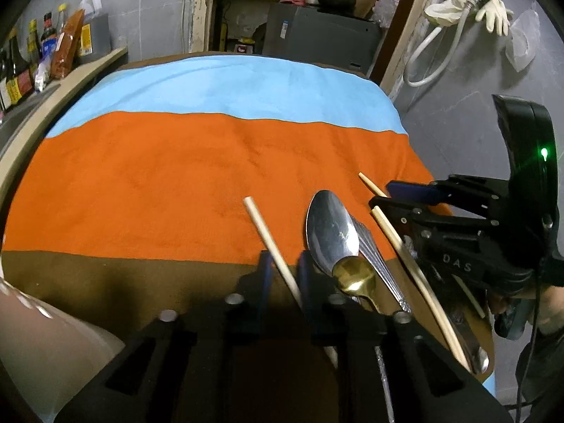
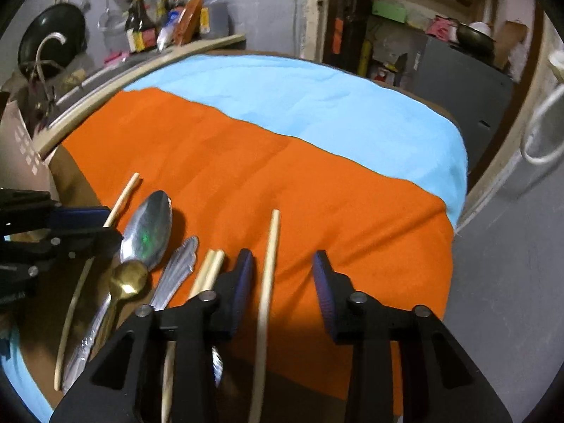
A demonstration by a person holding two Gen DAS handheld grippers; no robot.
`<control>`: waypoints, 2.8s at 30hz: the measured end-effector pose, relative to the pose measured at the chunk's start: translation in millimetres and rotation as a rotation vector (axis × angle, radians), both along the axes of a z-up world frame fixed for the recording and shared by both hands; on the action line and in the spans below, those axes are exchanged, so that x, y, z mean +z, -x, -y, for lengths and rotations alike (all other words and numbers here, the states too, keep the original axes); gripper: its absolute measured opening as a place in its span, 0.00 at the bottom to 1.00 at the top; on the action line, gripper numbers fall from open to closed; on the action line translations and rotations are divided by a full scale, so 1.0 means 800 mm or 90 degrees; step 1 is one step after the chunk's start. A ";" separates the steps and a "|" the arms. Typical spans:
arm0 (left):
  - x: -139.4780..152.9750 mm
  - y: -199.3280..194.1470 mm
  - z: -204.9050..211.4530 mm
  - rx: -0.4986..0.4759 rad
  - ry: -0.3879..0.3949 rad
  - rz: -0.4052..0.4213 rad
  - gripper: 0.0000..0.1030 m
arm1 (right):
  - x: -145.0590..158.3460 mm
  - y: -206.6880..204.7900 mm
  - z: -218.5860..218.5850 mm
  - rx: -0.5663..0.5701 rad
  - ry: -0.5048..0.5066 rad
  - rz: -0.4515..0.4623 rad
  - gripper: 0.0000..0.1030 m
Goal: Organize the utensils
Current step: 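Return to the utensil row and grasp a wooden chopstick with each tool, then lift both chopsticks upright into the white holder and open both tools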
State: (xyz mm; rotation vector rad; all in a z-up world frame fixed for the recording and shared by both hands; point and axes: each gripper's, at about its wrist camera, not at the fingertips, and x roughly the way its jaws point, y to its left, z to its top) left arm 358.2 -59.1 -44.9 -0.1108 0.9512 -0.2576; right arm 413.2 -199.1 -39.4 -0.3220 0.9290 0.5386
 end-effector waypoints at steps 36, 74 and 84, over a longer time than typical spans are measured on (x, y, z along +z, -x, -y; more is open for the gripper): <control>0.203 0.159 -0.131 0.054 0.188 0.414 0.02 | 0.209 0.162 -0.063 0.056 -0.422 0.337 0.03; 0.157 0.180 -0.339 0.347 0.209 0.719 0.02 | 0.147 0.156 -0.190 -0.005 -0.597 0.508 0.03; 0.140 0.178 -0.331 0.340 0.199 0.691 0.02 | 0.139 0.157 -0.198 0.010 -0.578 0.495 0.03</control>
